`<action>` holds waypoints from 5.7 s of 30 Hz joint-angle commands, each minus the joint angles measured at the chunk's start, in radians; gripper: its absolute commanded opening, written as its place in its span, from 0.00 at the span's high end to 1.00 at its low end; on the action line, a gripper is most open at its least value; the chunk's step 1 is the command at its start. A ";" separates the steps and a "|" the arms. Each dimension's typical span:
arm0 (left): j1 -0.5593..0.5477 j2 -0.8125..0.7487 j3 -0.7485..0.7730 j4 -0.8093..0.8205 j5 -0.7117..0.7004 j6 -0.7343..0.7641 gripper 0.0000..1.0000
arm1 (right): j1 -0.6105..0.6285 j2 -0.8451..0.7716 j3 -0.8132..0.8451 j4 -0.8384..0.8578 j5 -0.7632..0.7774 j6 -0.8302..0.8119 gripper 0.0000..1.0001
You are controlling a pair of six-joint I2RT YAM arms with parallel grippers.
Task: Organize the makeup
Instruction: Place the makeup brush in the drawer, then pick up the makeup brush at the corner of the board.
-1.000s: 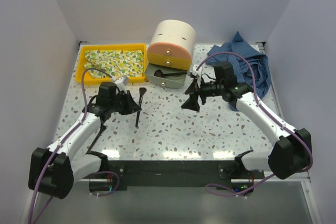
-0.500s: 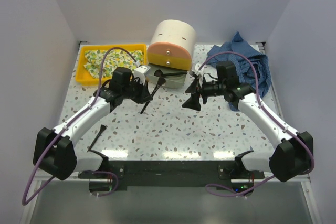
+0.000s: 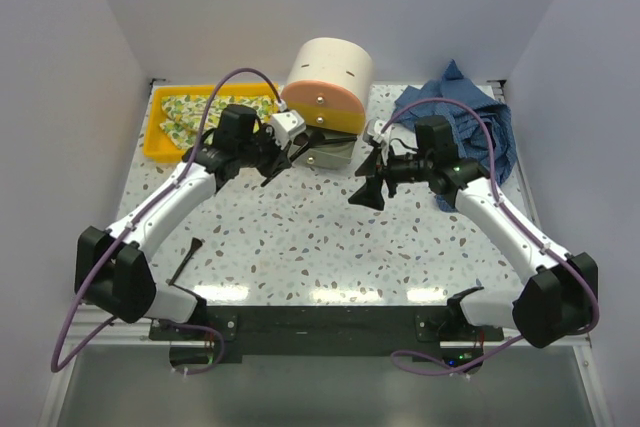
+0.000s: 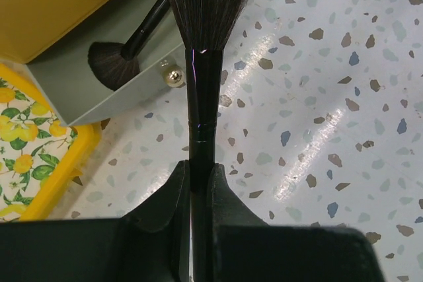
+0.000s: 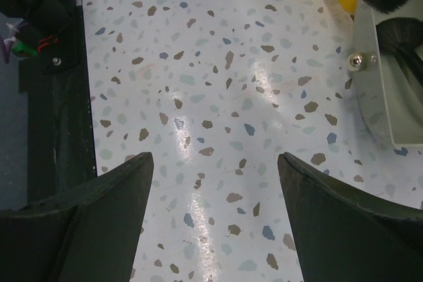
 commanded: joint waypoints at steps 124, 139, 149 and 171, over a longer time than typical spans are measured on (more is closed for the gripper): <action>0.057 -0.679 -0.509 0.102 -0.656 -0.791 0.46 | -0.141 -0.055 -0.030 0.065 0.079 -0.010 0.27; 0.071 -0.624 -0.515 -0.074 -0.859 -1.176 0.22 | -0.141 -0.066 -0.032 0.064 0.065 -0.014 0.26; 0.155 -0.416 -0.422 -0.303 -0.880 -1.420 0.16 | -0.141 -0.081 -0.032 0.061 0.062 -0.017 0.25; 0.225 -0.356 -0.380 -0.412 -0.868 -1.572 0.00 | -0.141 -0.092 -0.036 0.065 0.045 -0.016 0.25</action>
